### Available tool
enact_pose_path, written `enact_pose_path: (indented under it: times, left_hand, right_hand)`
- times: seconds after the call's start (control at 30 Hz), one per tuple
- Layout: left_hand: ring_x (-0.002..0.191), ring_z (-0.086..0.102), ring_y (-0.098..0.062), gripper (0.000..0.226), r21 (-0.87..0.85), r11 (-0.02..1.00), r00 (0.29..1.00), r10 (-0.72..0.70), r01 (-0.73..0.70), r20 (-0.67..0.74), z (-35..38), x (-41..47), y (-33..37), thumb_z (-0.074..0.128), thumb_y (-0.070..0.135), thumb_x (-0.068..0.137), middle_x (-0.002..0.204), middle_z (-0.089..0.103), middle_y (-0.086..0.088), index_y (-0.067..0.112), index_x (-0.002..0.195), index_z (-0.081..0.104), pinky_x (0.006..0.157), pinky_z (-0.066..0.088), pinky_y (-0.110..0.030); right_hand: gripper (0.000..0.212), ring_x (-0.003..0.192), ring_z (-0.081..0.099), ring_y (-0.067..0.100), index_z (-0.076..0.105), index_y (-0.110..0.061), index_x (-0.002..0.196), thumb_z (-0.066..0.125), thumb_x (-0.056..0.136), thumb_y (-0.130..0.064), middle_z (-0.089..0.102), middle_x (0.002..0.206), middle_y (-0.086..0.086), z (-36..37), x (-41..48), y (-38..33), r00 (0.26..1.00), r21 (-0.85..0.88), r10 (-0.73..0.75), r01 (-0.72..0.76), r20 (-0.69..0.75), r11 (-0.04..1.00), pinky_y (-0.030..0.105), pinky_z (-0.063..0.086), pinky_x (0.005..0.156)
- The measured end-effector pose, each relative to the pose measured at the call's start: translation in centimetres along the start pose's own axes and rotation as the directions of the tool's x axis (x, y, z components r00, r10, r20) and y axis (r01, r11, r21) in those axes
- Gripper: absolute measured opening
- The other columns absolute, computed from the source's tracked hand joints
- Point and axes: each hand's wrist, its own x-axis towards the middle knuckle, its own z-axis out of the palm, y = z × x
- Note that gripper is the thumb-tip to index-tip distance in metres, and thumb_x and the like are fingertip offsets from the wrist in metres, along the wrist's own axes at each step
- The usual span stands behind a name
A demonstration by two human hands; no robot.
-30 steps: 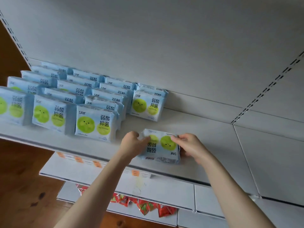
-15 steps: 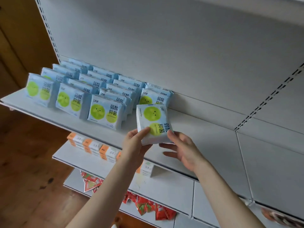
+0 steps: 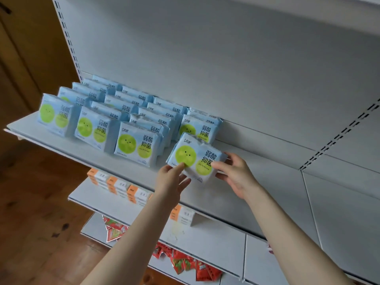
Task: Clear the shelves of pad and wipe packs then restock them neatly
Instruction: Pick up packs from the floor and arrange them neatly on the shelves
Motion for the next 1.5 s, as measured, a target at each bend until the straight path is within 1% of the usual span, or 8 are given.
enact_pose_path:
  times: [0.17,0.37,0.5,0.67,1.03,1.3,1.43,1.5]
  left_hand:
    - [0.065,0.052,-0.02,0.02,0.025,0.998,0.996,-0.059,0.061,-0.065,1.5,2.8,1.0,0.048,0.004,0.095,0.072,0.051,-0.01,0.005,0.076,0.048,0.068,0.048,-0.03]
    - [0.06,0.036,-0.017,0.023,0.066,0.996,0.997,-0.054,0.057,-0.05,1.7,5.9,1.8,0.044,-0.002,0.09,0.072,0.041,-0.004,0.008,0.07,0.047,0.057,0.033,-0.027]
    - [0.066,0.048,-0.017,0.024,0.1,0.994,0.998,-0.04,0.044,-0.048,1.9,6.2,2.2,0.042,0.002,0.093,0.07,0.052,-0.007,0.007,0.073,0.053,0.063,0.04,-0.025]
    - [0.063,0.042,-0.017,0.022,0.101,0.993,0.997,-0.048,0.054,-0.065,1.9,6.9,2.1,0.044,0.001,0.092,0.07,0.047,-0.007,0.007,0.073,0.053,0.061,0.039,-0.025]
    - [0.066,0.041,-0.017,0.017,0.087,0.994,0.996,-0.052,0.058,-0.068,1.9,6.1,1.8,0.044,0.001,0.091,0.075,0.045,-0.01,0.005,0.078,0.053,0.062,0.04,-0.024]
    - [0.071,0.049,-0.019,0.014,0.146,0.989,0.996,-0.016,0.029,-0.083,1.7,4.2,1.9,0.049,0.012,0.095,0.076,0.046,-0.006,0.008,0.081,0.05,0.072,0.045,-0.031]
    - [0.085,0.055,-0.021,0.019,0.197,0.978,0.995,0.081,-0.066,-0.065,1.3,1.8,1.9,0.049,0.016,0.096,0.086,0.055,-0.006,0.013,0.079,0.056,0.08,0.045,-0.032]
    - [0.086,0.057,-0.019,0.019,0.218,0.969,0.989,0.134,-0.116,-0.07,0.5,0.3,1.8,0.049,0.015,0.096,0.089,0.057,-0.006,0.017,0.078,0.057,0.083,0.045,-0.032]
  right_hand:
    - [0.022,0.076,0.061,0.013,0.057,-0.016,0.088,0.059,0.084,0.006,0.064,0.089,0.004,0.6,3.8,0.2,0.995,-0.054,-0.019,0.014,-0.095,0.998,0.02,0.049,0.059]
    - [0.026,0.088,0.061,0.022,0.057,-0.018,0.087,0.06,0.081,0.008,0.064,0.102,0.013,1.8,7.4,0.4,0.989,-0.076,-0.036,0.025,-0.144,0.997,0.036,0.052,0.078]
    - [0.026,0.093,0.062,0.021,0.056,-0.016,0.098,0.069,0.08,-0.001,0.064,0.1,0.005,2.4,8.4,0.8,0.986,-0.091,-0.026,0.01,-0.168,0.996,0.035,0.052,0.079]
    - [0.031,0.093,0.063,0.023,0.057,-0.011,0.105,0.07,0.078,-0.003,0.066,0.103,0.009,2.7,9.3,0.8,0.972,-0.134,-0.049,0.018,-0.23,0.991,0.034,0.051,0.078]
    - [0.027,0.105,0.06,0.032,0.056,-0.015,0.102,0.066,0.082,-0.001,0.064,0.106,0.011,1.9,9.6,0.6,0.991,-0.237,-0.062,0.033,-0.116,0.971,0.044,0.049,0.09]
    - [0.019,0.072,0.056,0.008,0.061,-0.012,0.098,0.067,0.081,-0.007,0.063,0.084,-0.002,1.8,7.7,-0.2,0.959,-0.256,-0.163,0.102,-0.231,0.961,0.013,0.042,0.059]
    - [0.031,0.09,0.057,0.014,0.057,-0.004,0.114,0.064,0.086,-0.014,0.059,0.097,0.004,2.0,5.1,-0.8,0.938,-0.182,-0.186,0.137,-0.292,0.974,0.027,0.048,0.083]
    - [0.02,0.084,0.058,0.014,0.061,-0.007,0.104,0.064,0.087,-0.016,0.062,0.089,0.004,2.6,3.6,-1.0,0.974,-0.169,-0.162,0.135,-0.16,0.976,0.026,0.048,0.076]
